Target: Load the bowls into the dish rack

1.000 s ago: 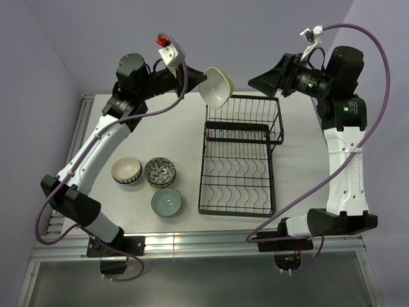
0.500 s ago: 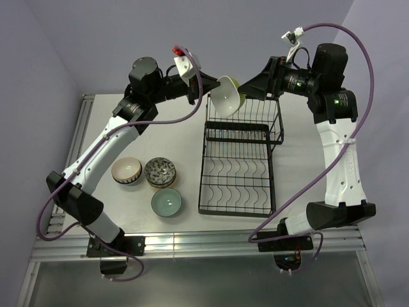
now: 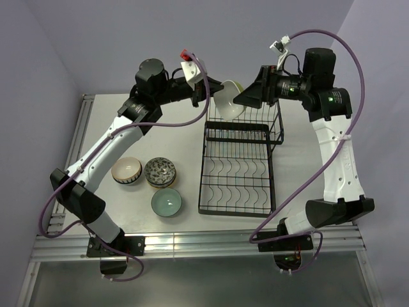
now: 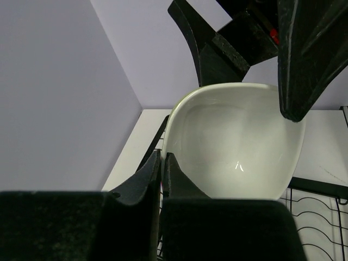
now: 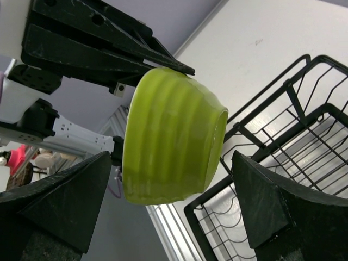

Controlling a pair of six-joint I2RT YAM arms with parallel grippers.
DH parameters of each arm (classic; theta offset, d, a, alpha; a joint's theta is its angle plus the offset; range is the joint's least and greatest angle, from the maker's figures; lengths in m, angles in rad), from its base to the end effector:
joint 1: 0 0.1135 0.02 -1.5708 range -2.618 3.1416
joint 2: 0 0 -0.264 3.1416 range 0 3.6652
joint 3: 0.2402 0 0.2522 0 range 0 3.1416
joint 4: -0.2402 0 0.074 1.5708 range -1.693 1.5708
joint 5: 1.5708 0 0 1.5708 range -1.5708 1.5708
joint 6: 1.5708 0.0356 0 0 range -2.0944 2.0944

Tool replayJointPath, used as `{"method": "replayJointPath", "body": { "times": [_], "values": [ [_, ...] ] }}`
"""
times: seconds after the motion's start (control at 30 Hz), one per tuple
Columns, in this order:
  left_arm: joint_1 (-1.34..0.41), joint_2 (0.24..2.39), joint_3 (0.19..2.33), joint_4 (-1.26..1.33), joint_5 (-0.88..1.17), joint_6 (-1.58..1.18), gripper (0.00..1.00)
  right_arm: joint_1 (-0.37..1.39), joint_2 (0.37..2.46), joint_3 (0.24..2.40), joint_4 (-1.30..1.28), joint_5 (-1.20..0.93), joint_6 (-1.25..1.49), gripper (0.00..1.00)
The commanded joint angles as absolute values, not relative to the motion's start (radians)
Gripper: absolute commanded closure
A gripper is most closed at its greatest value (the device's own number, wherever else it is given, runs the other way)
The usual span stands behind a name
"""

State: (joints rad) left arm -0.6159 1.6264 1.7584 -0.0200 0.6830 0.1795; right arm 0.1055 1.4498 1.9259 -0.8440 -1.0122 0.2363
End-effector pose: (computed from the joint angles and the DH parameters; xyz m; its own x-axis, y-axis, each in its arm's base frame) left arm 0.2895 -0.2324 0.4802 0.2612 -0.0152 -0.9652 0.9283 0.2780 0.2468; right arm 0.2604 0.0579 0.5078 -0.5450 0.0671 -0.8358 -0.7355 0.4403 0.5150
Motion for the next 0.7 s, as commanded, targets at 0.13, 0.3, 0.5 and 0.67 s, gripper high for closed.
{"method": "replayJointPath", "body": {
  "times": [0.13,0.3,0.5,0.67],
  "values": [
    [-0.623,1.618,1.776,0.025,0.695,0.206,1.0,0.121,1.48,1.951,-0.928,-1.003,0.158,0.08],
    [-0.632,1.614,1.764,0.021,0.686,0.225,1.0,0.126,1.483,1.953,-0.925,-1.009,0.155,0.33],
    [-0.635,1.621,1.766,0.018,0.68,0.232,1.0,0.127,1.485,1.962,-0.933,-1.029,0.123,0.74],
    [-0.637,1.621,1.758,0.023,0.673,0.227,0.9,0.126,1.493,1.99,-0.954,-1.013,0.077,1.0]
  ]
}}
